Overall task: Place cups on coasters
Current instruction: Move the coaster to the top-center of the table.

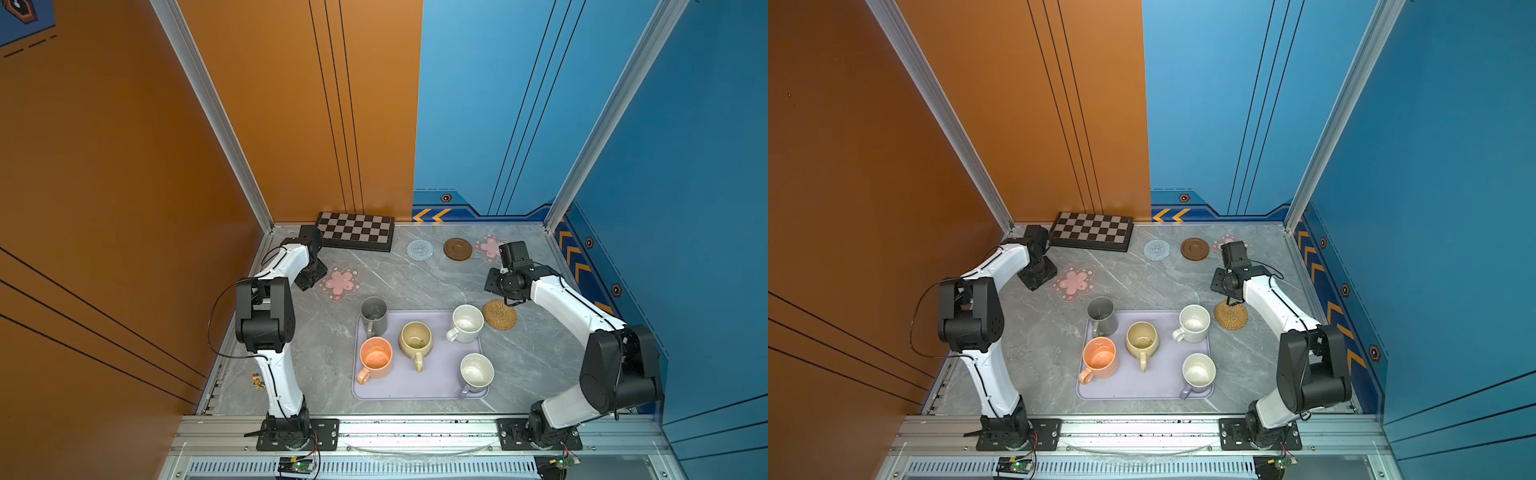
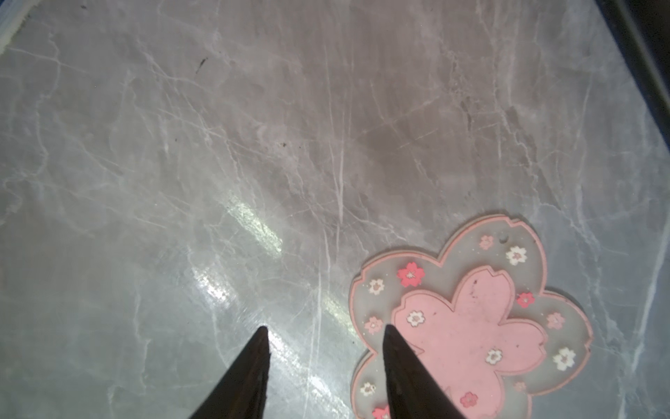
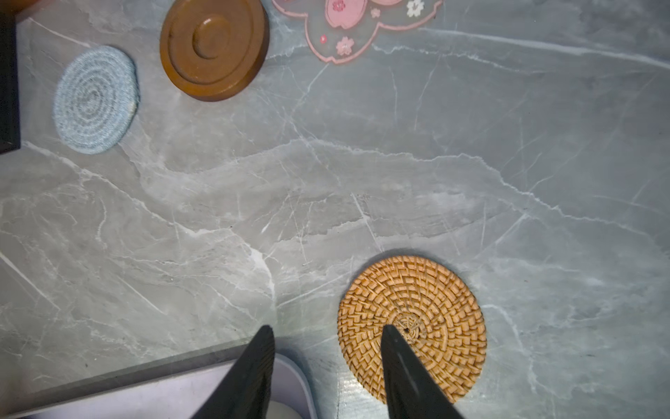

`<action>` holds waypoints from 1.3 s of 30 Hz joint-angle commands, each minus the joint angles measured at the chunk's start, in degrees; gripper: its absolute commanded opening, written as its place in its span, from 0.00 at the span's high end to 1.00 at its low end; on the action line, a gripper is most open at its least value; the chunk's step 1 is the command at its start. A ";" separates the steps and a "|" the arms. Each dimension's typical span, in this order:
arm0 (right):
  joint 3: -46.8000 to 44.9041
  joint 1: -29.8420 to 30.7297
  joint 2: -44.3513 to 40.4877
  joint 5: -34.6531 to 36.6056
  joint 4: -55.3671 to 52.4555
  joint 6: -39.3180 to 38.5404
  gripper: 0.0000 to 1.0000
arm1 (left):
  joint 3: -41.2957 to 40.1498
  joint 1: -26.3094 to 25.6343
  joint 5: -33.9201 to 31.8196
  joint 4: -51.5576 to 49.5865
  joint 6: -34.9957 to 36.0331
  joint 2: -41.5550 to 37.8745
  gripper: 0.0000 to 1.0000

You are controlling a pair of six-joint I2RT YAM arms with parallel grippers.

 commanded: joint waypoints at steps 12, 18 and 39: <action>2.93 0.76 -2.22 0.92 -0.82 -2.02 0.49 | 8.34 -0.26 -1.99 -2.89 -6.40 10.53 0.49; 3.40 0.87 -0.38 0.74 -0.86 -2.46 0.49 | 9.92 -1.54 -1.28 -3.02 -7.47 12.49 0.49; 0.47 -0.17 -1.21 0.71 -0.87 -3.16 0.49 | 4.80 -5.71 4.01 -3.75 -15.11 11.77 0.34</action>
